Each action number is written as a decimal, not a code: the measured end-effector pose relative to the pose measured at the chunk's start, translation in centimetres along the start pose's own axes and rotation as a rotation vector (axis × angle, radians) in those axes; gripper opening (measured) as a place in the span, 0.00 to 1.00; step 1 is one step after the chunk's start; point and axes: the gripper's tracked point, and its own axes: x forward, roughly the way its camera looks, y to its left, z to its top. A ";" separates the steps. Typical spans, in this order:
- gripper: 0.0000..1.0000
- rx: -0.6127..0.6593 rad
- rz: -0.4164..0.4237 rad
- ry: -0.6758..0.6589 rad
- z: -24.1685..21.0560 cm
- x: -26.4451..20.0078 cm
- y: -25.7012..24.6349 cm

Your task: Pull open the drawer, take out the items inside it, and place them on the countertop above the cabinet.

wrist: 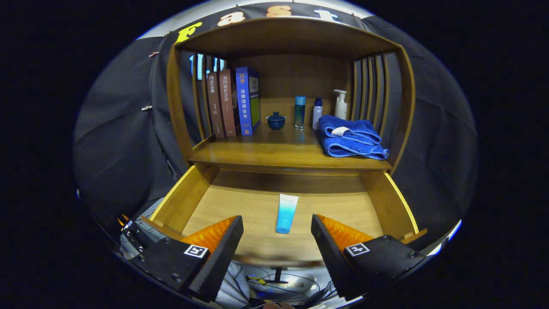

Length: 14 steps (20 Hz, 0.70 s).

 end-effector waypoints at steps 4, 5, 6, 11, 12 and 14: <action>1.00 0.065 -0.008 0.162 -0.2 5.6 -0.5; 1.00 0.068 -0.017 0.202 -0.7 7.1 -0.7; 1.00 0.065 -0.025 0.245 -1.3 8.4 -1.0; 0.99 0.067 -0.054 0.442 -4.8 12.7 -1.4; 0.99 0.071 -0.068 0.488 -5.7 13.3 -1.8; 0.95 0.094 -0.082 0.555 -6.9 13.4 -2.1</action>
